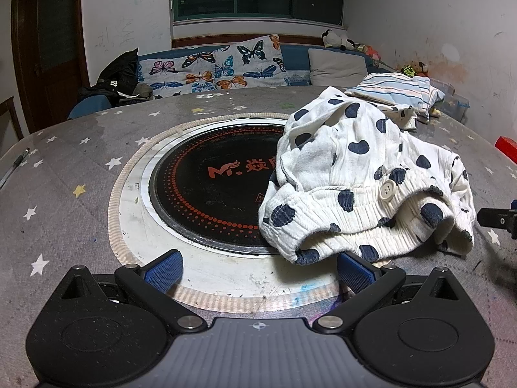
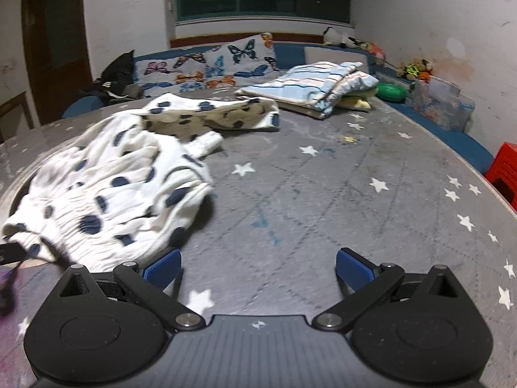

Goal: Fold clothes

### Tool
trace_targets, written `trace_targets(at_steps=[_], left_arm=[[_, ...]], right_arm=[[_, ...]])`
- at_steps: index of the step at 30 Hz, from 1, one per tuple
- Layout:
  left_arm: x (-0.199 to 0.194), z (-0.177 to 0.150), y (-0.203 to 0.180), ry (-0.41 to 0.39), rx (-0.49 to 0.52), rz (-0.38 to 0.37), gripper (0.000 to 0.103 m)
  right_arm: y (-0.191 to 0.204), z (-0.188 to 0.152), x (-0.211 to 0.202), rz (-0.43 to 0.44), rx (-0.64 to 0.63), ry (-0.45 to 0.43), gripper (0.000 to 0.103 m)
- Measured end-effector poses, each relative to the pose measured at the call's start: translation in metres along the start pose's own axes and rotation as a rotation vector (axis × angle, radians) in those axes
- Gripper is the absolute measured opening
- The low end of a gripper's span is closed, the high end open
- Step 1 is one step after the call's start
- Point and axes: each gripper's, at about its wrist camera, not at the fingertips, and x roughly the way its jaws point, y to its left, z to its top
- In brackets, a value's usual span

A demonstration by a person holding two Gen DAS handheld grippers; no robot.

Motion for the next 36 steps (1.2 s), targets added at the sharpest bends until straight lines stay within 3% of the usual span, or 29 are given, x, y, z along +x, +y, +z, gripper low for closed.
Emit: trace_targets(at_steps=[7,12,18,36], left_arm=[[-0.004,-0.002,-0.009,0.008,-0.026,0.046,0.103],[-0.015,-0.008,-0.016,0.011,-0.034,0.051,0.103],[-0.018,-0.007,-0.027,0.045,-0.057,0.088,0.103],[-0.033,-0.014,-0.04,0.095,-0.081,0.103,0.103]], right_arm=[[0.027,-0.004,-0.013,0.003,-0.052,0.014,0.103],[0.021,-0.008,-0.021,0.071,-0.058,0.025,0.103],[0.031,-0.011,-0.024,0.089,-0.071,0.041,0.103],[0.041,-0.018,-0.037,0.115,-0.078,0.041,0.103]])
